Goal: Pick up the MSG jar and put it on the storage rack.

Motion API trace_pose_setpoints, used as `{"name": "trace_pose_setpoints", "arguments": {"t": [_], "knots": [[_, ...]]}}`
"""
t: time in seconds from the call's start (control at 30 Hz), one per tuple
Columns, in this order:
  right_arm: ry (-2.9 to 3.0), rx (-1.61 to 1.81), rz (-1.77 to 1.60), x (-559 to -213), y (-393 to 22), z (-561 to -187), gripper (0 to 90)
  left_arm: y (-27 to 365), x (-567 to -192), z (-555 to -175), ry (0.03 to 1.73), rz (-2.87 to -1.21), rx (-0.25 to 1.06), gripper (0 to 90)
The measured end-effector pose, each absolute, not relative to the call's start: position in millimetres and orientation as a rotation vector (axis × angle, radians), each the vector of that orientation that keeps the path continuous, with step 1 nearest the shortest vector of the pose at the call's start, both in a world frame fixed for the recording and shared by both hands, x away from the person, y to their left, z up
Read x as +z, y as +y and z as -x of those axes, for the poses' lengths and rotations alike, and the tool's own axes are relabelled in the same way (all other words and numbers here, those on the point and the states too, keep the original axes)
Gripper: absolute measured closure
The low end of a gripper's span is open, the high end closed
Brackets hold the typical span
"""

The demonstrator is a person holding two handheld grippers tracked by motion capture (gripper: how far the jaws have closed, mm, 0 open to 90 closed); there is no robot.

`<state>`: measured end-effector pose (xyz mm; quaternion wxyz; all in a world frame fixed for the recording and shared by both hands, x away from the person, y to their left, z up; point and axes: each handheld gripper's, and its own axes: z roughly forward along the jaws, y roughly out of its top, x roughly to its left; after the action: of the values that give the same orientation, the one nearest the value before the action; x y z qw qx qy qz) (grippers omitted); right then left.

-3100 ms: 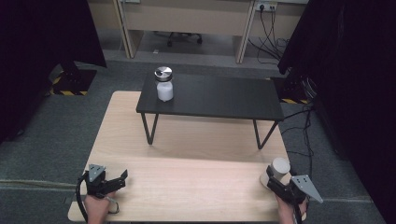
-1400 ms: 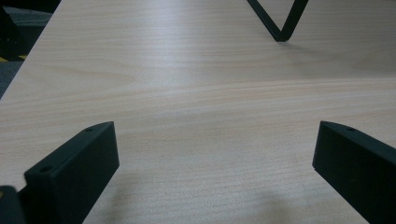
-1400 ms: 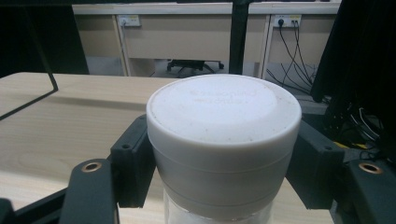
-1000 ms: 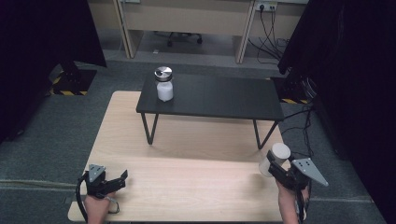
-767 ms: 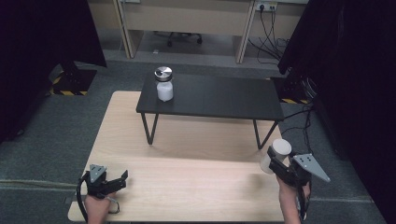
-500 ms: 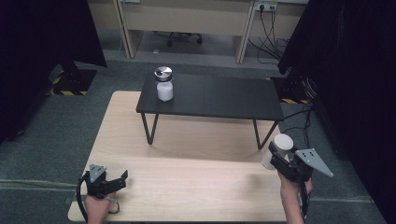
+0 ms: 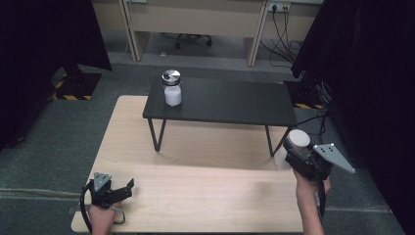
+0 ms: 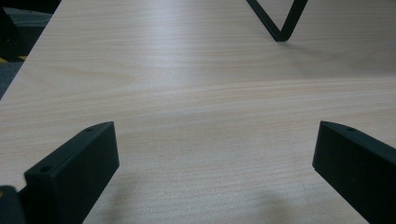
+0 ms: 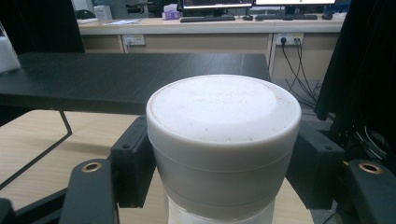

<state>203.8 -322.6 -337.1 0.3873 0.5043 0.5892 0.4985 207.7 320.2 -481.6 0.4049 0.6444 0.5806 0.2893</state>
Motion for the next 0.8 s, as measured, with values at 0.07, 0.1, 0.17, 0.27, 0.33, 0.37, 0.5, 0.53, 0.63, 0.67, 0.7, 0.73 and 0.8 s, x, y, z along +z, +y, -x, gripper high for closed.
{"name": "trace_pose_setpoints", "arguments": {"t": [0.07, 0.1, 0.17, 0.27, 0.33, 0.37, 0.5, 0.53, 0.63, 0.67, 0.7, 0.73, 0.8], "knots": [[1.492, 1.274, -1.281, -334, -322, -204, 33.8, 321, -482, -208, 1.464, -1.624, 0.727, 0.0], [1.49, 1.276, -1.277, -333, -322, -205, 33.8, 322, -482, -207, 1.46, -1.624, 0.725, 0.0], [1.494, 1.273, -1.272, -331, -321, -206, 33.8, 322, -482, -207, 1.46, -1.624, 0.723, 0.0], [1.497, 1.26, -1.259, -326, -319, -208, 33.8, 322, -482, -207, 1.457, -1.625, 0.721, 0.0], [1.494, 1.263, -1.256, -323, -319, -209, 33.8, 322, -482, -208, 1.458, -1.625, 0.72, 0.0], [1.491, 1.268, -1.257, -322, -319, -210, 33.8, 322, -482, -208, 1.458, -1.626, 0.72, 0.0], [1.483, 1.278, -1.25, -314, -319, -213, 33.8, 322, -482, -207, 1.46, -1.62, 0.719, 0.0], [1.482, 1.278, -1.248, -312, -319, -214, 33.8, 322, -482, -208, 1.461, -1.62, 0.718, 0.0], [1.478, 1.286, -1.244, -306, -317, -216, 33.8, 323, -482, -208, 1.462, -1.621, 0.718, 0.0], [1.477, 1.289, -1.241, -305, -317, -217, 33.8, 323, -482, -208, 1.461, -1.62, 0.718, 0.0], [1.476, 1.292, -1.24, -303, -317, -218, 33.8, 323, -482, -208, 1.462, -1.619, 0.718, 0.0], [1.474, 1.294, -1.236, -302, -316, -219, 33.8, 323, -482, -208, 1.463, -1.62, 0.718, 0.0], [1.473, 1.296, -1.232, -298, -315, -220, 33.8, 323, -482, -208, 1.463, -1.618, 0.717, 0.0]]}}
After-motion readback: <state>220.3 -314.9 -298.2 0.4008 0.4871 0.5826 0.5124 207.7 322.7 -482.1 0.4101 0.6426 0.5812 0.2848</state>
